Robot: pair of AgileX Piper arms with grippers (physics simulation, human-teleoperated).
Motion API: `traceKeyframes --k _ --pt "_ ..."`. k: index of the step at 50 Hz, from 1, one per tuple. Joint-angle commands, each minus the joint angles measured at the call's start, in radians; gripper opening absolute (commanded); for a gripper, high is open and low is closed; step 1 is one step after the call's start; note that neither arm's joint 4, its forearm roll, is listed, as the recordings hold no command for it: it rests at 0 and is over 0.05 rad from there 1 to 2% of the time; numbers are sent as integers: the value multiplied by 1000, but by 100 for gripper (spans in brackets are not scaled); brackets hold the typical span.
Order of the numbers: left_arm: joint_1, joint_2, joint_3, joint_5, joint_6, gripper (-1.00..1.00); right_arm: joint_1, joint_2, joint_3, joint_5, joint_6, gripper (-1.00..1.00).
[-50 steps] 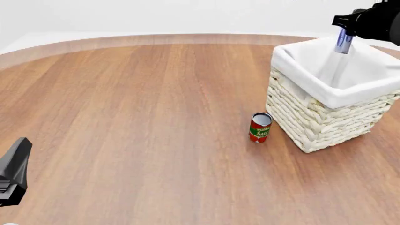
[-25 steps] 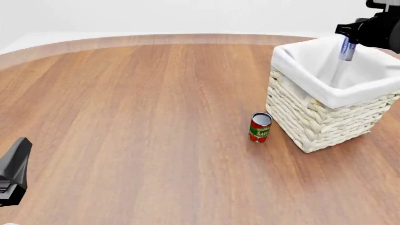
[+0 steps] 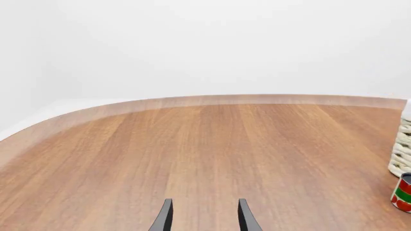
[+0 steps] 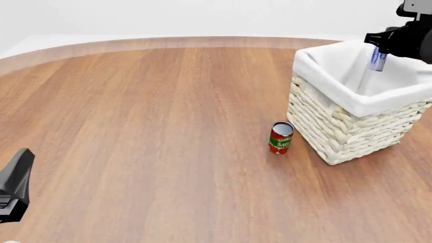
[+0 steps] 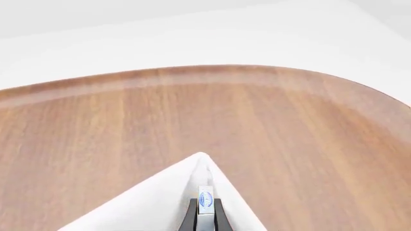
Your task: Pick up the alphabet soup and the cream cheese box, and put them in the basket.
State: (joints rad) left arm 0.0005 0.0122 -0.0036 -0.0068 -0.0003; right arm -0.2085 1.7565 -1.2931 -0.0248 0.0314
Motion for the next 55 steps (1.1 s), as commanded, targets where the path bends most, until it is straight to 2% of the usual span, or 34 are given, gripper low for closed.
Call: traceKeyframes --k 1,25,26,55 --pt "0 0 0 0 0 100 -6 11 7 -21 8 -100" --pt "0 0 0 0 0 100 -14 24 11 -29 11 -100" --pt "0 0 0 0 0 100 -14 23 12 -28 11 100" --pt "0 0 0 0 0 100 -6 -33 37 -38 25 100"
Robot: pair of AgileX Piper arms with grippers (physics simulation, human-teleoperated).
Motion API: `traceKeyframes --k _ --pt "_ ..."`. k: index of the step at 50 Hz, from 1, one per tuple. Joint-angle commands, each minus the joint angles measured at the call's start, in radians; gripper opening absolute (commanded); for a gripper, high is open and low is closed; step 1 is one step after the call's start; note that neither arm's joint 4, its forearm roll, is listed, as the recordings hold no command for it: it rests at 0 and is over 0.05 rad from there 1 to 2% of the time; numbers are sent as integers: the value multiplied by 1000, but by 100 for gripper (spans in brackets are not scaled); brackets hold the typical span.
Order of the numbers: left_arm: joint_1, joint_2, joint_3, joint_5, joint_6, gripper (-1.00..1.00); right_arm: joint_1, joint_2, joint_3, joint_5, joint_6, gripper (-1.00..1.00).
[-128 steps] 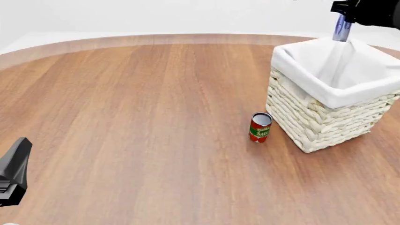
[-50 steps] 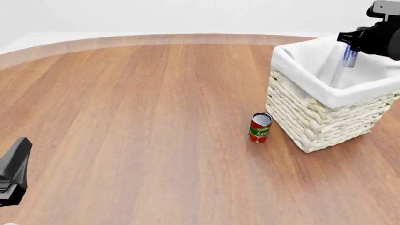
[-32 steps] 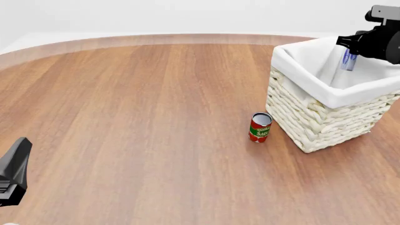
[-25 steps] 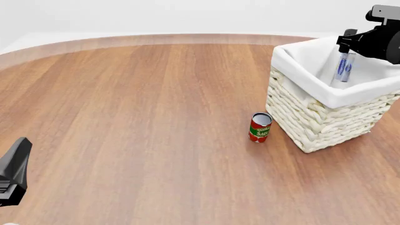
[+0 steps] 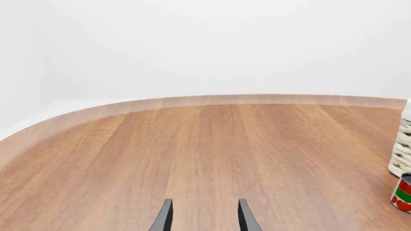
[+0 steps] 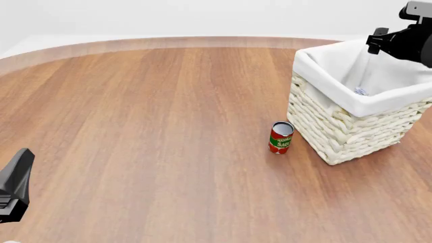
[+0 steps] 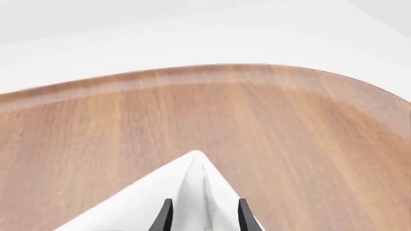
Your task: Pick up the alphabet soup and the cream cheese box, and put them in the basket.
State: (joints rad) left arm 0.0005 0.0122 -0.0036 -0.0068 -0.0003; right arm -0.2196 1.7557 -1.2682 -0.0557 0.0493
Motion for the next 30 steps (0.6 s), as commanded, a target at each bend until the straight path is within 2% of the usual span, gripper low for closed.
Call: traceKeyframes --k 1,10,15,21,30 --pt "0 0 0 0 0 100 6 -38 16 -8 6 100" --pt "0 0 0 0 0 100 14 -103 67 -23 15 100" --pt "0 0 0 0 0 100 38 -188 155 -64 30 100" --pt "0 0 0 0 0 100 54 -252 212 -71 22 100" --pt "0 0 0 0 0 100 101 -383 308 -95 39 100"
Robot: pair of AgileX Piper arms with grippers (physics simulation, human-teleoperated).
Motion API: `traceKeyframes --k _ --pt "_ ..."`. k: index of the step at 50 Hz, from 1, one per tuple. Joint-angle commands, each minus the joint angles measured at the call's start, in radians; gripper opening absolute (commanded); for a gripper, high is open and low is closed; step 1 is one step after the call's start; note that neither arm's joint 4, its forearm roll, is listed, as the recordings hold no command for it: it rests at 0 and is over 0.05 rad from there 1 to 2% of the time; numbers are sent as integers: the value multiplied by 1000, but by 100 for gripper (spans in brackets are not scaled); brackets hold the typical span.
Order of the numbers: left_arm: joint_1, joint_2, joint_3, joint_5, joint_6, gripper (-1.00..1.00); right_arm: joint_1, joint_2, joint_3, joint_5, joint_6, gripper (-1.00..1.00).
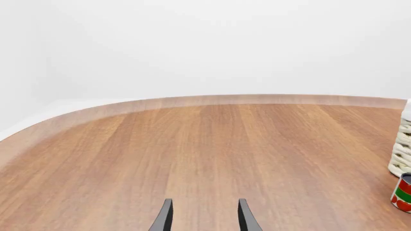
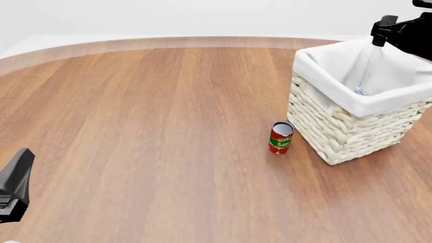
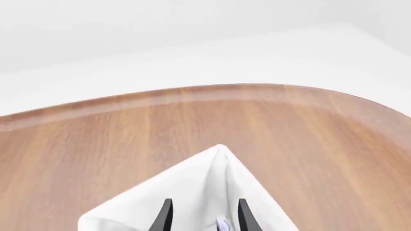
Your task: Pick up the alphabet soup and the cream cheese box, and put them in the basket.
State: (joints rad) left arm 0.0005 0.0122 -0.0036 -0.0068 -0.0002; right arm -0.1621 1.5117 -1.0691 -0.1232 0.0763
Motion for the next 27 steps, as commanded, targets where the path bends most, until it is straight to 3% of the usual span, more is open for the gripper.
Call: traceKeyframes --k 1,16,27 --pt "0 0 0 0 0 100 44 -159 119 -27 12 100" --pt "0 0 0 0 0 100 94 -465 288 -16 -15 100" --pt "0 0 0 0 0 100 113 -674 451 -50 20 100"
